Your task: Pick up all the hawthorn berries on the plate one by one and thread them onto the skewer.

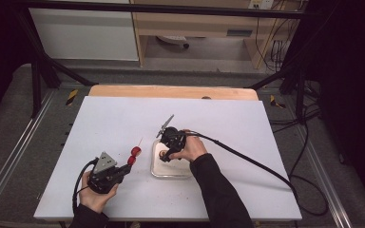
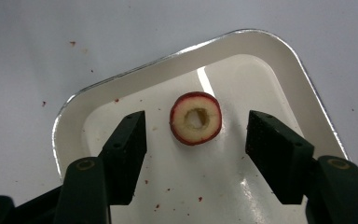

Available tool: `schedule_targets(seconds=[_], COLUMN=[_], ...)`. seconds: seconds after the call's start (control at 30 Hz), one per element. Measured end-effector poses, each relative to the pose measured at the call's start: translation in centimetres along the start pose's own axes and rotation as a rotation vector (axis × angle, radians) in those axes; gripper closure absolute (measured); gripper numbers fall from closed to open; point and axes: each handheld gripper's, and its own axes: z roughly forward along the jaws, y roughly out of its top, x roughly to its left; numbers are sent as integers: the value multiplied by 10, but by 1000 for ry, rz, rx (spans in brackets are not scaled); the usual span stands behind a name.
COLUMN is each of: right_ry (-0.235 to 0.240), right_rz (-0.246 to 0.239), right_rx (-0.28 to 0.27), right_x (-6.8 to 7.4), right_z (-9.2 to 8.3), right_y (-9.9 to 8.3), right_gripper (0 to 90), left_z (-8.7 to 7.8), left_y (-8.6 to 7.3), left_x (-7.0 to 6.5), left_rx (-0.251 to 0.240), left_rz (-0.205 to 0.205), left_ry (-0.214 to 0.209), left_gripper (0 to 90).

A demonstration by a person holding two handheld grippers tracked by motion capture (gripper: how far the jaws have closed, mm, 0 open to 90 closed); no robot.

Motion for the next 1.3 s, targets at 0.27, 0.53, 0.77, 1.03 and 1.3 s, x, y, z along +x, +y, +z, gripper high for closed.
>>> schedule_targets(seconds=[0.27,0.53,0.77,1.03,1.3], right_ry=[23,27,32,7,20], right_rz=[-14,-27,-7,80,249], right_rx=[35,67,88,90,-86], right_x=[-2,-4,-4,-5,1], right_z=[7,13,16,9,-31], right_y=[9,13,17,18,17], right_gripper=[470,523,589,615,616], left_z=[1,1,2,1,0], left_y=[0,-1,-1,-1,0], left_x=[0,0,0,0,-3], left_rx=[8,11,13,12,-6], left_rz=[3,3,3,3,-5], left_ry=[-2,-3,-3,-3,-7], left_gripper=[880,880,880,880,880])
